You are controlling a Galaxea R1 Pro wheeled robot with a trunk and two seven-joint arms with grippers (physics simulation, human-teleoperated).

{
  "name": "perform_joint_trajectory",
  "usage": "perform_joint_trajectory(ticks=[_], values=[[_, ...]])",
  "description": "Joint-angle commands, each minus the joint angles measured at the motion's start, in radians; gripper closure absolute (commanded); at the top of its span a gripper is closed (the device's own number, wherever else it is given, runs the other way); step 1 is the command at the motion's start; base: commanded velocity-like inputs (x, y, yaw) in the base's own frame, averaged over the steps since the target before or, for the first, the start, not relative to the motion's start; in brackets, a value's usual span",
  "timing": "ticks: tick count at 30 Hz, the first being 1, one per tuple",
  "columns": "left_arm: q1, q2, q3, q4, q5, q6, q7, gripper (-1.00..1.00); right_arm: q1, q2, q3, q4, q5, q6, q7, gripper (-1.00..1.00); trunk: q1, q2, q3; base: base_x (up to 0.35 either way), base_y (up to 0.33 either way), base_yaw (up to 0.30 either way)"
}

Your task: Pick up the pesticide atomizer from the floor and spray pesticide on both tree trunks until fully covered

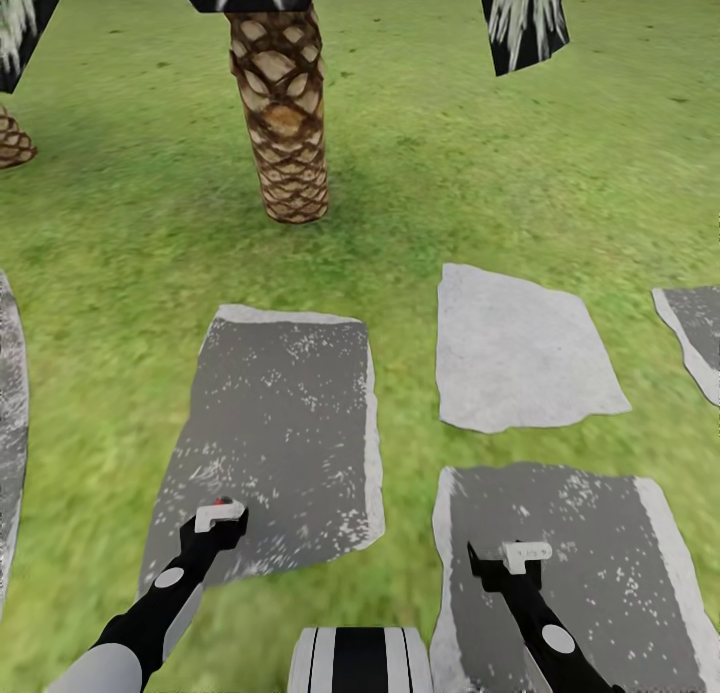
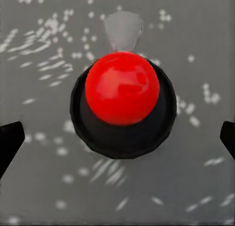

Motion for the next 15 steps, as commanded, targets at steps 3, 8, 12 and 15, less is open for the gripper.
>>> perform_joint_trajectory(ticks=[3, 8, 12, 15], values=[[0.000, 0.000, 0.000, 0.000, 0.000, 0.000, 0.000, -1.00, 0.000, 0.000, 0.000, 0.000, 0.000, 0.000, 0.001, -1.00, 0.000, 0.000, 0.000, -0.064, 0.000, 0.000], [0.000, 0.000, 0.000, -0.001, 0.000, 0.000, 0.000, -1.00, 0.000, 0.000, 0.000, 0.000, 0.000, 0.000, 0.000, -1.00, 0.000, 0.000, 0.000, -0.015, 0.000, 0.000], [0.000, 0.000, 0.000, -0.001, 0.000, 0.000, 0.000, -1.00, 0.000, 0.000, 0.000, 0.000, 0.000, 0.000, 0.001, -1.00, 0.000, 0.000, 0.000, -0.003, 0.000, 0.000], [0.000, 0.000, 0.000, -0.001, 0.000, 0.000, 0.000, -1.00, 0.000, 0.000, 0.000, 0.000, 0.000, 0.000, 0.001, -1.00, 0.000, 0.000, 0.001, 0.000, 0.000, 0.000]])
